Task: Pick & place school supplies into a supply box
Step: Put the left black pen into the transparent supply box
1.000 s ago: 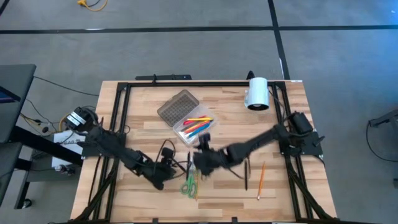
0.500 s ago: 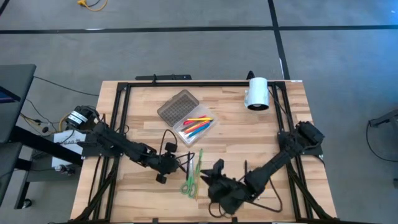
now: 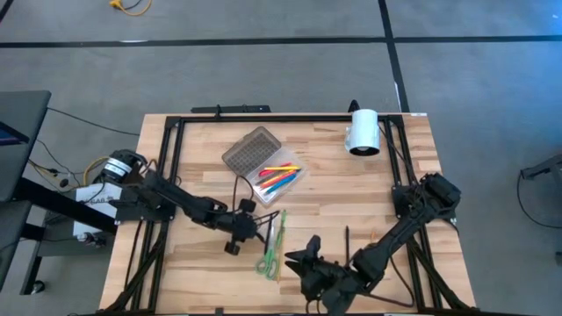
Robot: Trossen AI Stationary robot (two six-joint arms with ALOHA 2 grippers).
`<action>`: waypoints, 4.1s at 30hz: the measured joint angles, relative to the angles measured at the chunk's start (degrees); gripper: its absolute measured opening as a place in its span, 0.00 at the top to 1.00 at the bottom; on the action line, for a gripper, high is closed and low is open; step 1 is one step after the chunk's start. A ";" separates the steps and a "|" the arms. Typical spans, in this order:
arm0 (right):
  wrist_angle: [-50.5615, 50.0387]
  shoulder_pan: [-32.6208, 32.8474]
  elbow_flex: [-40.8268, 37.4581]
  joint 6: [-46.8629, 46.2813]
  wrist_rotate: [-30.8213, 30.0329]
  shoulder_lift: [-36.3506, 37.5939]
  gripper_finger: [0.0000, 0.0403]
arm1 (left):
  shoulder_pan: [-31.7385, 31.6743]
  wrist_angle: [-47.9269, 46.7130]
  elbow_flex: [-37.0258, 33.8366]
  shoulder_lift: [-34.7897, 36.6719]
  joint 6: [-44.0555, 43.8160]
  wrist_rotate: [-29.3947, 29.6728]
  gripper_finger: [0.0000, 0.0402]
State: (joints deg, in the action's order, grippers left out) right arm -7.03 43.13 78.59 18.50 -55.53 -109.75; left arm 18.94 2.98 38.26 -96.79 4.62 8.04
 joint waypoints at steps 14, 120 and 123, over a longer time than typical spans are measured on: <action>-0.41 0.28 0.00 0.38 -0.14 0.00 0.70 | 1.13 -4.93 0.18 -0.15 -13.01 -1.74 0.89; -15.88 -1.12 -0.02 -11.35 -4.98 -0.04 0.70 | -25.00 -15.39 25.68 -6.32 -4.76 14.66 0.92; -15.88 -1.28 -0.02 -11.65 -5.01 -0.04 0.70 | -25.12 -15.19 25.64 -7.15 -4.25 14.65 0.92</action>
State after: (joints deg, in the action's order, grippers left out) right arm -22.92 41.85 78.56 6.85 -60.53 -109.80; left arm -6.17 -12.22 63.90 -103.95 0.37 22.70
